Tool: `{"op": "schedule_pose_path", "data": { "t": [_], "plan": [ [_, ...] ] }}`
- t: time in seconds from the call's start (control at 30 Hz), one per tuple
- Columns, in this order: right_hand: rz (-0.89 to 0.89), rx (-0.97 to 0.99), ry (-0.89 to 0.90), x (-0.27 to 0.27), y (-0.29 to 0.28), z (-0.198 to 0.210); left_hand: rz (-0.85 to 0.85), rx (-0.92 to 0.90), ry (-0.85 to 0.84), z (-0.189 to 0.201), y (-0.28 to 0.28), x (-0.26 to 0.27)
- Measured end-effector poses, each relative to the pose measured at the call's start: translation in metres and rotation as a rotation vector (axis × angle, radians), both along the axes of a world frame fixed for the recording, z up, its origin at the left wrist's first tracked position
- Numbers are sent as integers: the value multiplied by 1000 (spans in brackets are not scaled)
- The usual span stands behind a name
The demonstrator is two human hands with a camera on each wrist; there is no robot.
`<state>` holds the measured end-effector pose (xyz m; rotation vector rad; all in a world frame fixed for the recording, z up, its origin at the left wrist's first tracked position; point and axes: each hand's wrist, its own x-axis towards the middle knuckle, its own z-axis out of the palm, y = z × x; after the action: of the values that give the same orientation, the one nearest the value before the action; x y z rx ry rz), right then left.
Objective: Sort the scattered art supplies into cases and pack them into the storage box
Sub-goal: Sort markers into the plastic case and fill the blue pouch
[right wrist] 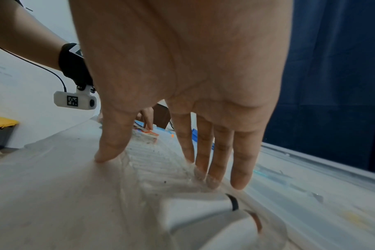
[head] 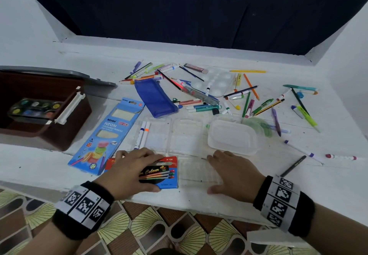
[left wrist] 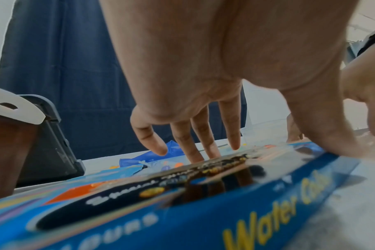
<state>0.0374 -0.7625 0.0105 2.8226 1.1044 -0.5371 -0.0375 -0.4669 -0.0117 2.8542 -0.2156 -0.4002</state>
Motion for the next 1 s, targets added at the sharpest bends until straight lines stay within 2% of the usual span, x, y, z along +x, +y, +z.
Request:
{"op": "schedule_pose_path", "data": {
  "t": [0.1,0.3,0.43,0.53,0.7,0.9,1.0],
  "plan": [
    [13,34,-5,0,-1,2,5,-80,-33,7,1,1],
    [16,238,-48,3,-3,12,53,-261,-240,19,-7,7],
    [-80,470,-82,11,-2,18,85,-351,-324,27,-20,17],
    [-135,543,-116,20,-2,26,78,-400,-355,31,-21,30],
    [-179,616,-164,35,-4,42,48,-309,-413,32,-2,63],
    [-182,721,-155,62,-2,64,-19,-160,-346,35,9,117],
    [-157,671,-141,83,3,64,-62,-77,-295,34,7,144]
  ]
}}
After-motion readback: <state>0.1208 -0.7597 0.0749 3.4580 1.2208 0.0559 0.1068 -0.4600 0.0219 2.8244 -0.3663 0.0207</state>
